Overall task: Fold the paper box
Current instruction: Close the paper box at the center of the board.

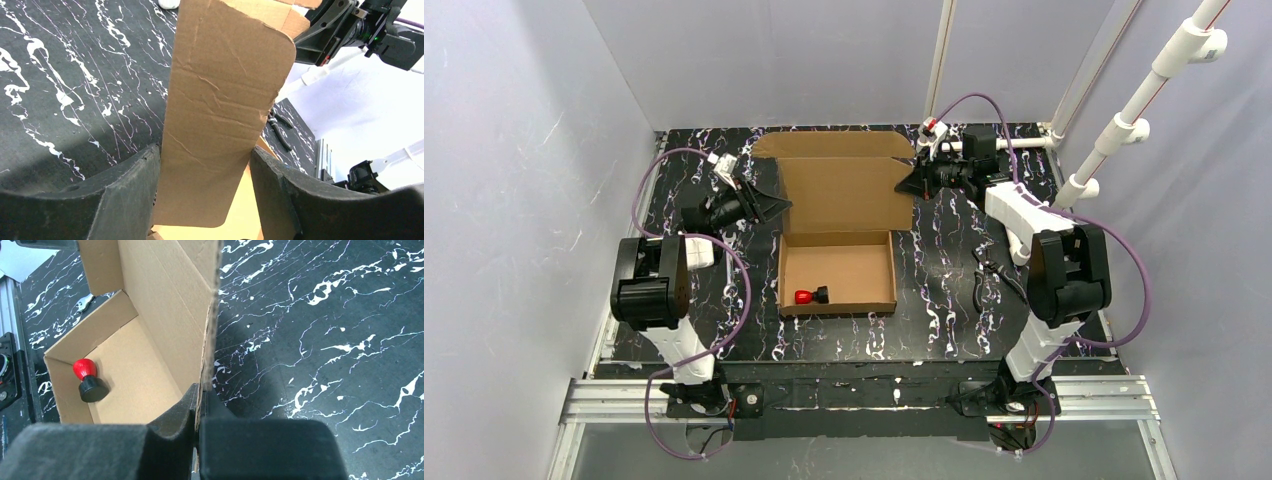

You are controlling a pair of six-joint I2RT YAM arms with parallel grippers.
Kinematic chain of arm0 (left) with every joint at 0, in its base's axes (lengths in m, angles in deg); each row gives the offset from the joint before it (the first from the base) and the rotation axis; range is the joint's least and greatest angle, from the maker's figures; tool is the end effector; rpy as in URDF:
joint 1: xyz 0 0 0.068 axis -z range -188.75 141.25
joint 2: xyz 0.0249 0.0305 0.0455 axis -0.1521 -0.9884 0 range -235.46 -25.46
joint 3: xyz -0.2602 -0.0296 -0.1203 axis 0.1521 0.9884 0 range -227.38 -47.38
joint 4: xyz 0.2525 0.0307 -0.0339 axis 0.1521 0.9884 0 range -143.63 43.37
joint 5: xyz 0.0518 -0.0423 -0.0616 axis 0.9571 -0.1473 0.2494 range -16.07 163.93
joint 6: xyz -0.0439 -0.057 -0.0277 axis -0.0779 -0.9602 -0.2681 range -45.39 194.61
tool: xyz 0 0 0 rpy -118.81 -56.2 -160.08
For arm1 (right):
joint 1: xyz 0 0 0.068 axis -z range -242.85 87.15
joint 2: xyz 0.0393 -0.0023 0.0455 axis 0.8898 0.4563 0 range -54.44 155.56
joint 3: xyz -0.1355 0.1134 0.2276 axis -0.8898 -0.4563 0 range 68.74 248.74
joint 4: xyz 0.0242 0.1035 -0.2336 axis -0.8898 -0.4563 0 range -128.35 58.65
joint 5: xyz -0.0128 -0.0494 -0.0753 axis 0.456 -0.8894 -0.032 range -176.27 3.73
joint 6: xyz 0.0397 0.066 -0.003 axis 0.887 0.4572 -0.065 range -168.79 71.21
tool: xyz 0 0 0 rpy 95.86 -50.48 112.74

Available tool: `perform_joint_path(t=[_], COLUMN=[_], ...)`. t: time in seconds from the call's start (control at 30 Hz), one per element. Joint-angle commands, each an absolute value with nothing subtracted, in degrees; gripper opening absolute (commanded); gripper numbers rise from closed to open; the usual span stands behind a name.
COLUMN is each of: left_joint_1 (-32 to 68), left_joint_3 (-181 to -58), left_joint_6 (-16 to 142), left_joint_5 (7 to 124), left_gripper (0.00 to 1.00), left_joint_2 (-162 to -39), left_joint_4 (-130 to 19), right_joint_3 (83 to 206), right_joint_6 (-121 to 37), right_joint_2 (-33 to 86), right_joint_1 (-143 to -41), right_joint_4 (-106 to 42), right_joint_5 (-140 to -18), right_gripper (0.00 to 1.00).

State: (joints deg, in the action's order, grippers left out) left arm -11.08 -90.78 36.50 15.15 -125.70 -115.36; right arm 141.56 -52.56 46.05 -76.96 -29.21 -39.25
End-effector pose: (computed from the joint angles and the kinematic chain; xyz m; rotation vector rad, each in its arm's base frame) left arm 0.3607 -0.0415 0.2300 0.3265 1.6333 -1.2358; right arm 0.3941 0.1484 0.2792 -0.8153 1.8074 0.9372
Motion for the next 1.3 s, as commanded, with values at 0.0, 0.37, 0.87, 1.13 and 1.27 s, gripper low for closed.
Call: perform_joint_path(t=[0.0, 0.37, 0.87, 1.13, 1.27], left_joint_1=[-9.62, -9.62, -25.57, -28.09, -27.89], left_joint_3=[-89.42, -85.66, -76.32, -74.87, -77.04], left_joint_6=[33.22, 32.66, 30.02, 32.63, 28.93], left_joint_5=[13.88, 21.19, 22.77, 19.64, 17.42], left_gripper=[0.60, 0.61, 0.98, 0.98, 0.98], left_joint_2=[-126.16, -117.71, -90.75, -83.95, -84.20], left_joint_4=[-121.99, -117.80, -103.36, -91.52, -91.51], right_joint_3=[142.85, 143.63, 150.43, 146.33, 146.02], right_joint_6=[-52.69, -55.19, -70.21, -76.56, -79.07], right_joint_2=[47.60, 47.40, 46.09, 41.70, 40.88], right_joint_1=[-80.25, -80.26, -79.43, -78.61, -78.59], right_joint_4=[-29.08, -31.25, -43.91, -47.31, -49.39], right_joint_5=[-33.47, -37.37, -38.71, -35.57, -34.48], right_gripper=[0.01, 0.01, 0.01, 0.01, 0.01])
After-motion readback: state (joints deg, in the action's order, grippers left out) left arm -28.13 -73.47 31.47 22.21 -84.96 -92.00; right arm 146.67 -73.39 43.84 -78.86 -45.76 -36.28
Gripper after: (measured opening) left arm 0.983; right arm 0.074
